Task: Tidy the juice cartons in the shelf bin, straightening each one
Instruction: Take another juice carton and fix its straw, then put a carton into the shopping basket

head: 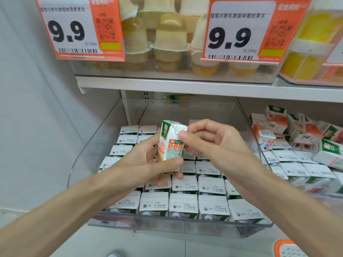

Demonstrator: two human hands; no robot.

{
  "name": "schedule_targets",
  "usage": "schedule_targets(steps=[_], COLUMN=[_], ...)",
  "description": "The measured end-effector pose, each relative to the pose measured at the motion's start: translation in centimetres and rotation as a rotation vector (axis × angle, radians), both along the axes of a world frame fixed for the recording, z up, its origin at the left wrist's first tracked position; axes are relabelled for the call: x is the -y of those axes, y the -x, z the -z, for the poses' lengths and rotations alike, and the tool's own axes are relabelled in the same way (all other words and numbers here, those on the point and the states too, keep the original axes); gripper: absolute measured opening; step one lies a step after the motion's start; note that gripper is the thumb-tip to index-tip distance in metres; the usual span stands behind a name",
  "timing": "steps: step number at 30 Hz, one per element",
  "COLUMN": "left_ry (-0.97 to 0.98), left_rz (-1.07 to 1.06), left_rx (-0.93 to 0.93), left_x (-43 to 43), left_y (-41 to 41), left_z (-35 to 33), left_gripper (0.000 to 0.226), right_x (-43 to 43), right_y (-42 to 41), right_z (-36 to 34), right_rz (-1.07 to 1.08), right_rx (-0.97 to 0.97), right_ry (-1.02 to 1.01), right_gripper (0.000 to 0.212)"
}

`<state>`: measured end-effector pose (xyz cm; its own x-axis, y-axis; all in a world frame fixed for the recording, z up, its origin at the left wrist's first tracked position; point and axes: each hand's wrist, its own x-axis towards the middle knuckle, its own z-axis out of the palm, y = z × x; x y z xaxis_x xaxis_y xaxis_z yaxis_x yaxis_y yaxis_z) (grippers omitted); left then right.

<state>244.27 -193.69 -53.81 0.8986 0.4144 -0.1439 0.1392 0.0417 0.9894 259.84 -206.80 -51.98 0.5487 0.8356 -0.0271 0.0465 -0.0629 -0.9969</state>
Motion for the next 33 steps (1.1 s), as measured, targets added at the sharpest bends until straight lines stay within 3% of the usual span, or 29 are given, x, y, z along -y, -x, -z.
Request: schedule_targets(steps=[4,7,13,17,22,27,30,33], left_ry=[-0.247,-0.397,-0.503,-0.863,-0.961,-1.126,-1.330,-1.364], left_rz=[-0.065,-0.075,0.004,-0.021,0.009,0.201,0.293,0.345], left_rx=[0.015,0.052,0.090,0.100,0.307,0.228,0.139,0.111], left_x=[0.2,1.0,3.8,5.7,12.5,18.2,20.3,21.5], left_y=[-0.7,-1.2,-2.3,-2.9,-6.9,-11.7,-14.0,-15.9], left_z=[0.3,0.5,-0.9,-2.3,-2.8,-0.9,1.2,2.3], left_gripper=[0.055,0.062,0.085,0.098,0.076,0.068,0.053,0.043], right_x=[0.2,0.6,4.1,9.2,17.0,25.4,29.3,32.0], right_y=[0.3,-0.1,-2.1,-2.9,-4.5,-8.3,-10.7,-11.6], right_z=[-0.7,-0.7,-2.5,-4.0,-4.9,-1.0,6.0,14.6], right_rz=[-0.003,0.050,0.104,0.127,0.163,0.128,0.074,-0.022], right_rx=[0.096,0.280,0.524,0.560,0.509,0.576,0.645,0.613], right_ry=[0.040,0.056,0.055,-0.014,-0.059,0.258,0.546,0.782], right_gripper=[0.036,0.046,0.028,0.027,0.025,0.033,0.037,0.031])
